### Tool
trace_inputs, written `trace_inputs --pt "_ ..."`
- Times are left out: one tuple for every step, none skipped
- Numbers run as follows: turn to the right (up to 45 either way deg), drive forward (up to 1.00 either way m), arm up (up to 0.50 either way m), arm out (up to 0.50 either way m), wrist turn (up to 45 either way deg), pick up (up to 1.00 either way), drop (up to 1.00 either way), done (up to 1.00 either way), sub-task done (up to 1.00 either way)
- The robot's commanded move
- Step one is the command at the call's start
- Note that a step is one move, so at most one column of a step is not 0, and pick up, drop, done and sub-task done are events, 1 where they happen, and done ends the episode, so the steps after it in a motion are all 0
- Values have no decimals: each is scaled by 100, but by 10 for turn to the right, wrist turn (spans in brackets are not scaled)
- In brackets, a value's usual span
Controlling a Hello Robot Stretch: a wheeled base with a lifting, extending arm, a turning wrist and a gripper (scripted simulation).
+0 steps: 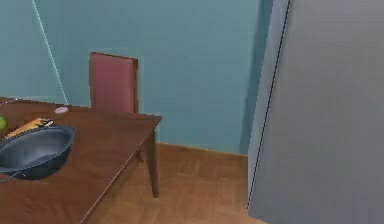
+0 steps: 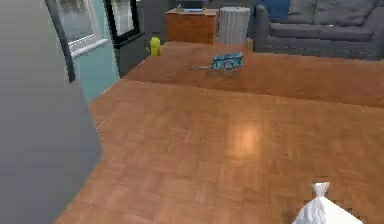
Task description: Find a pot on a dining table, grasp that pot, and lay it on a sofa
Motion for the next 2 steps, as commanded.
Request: trace_inputs --pt "-450 0 0 0 0 0 0 0 0" --pt "-450 0 0 0 0 0 0 0 0"
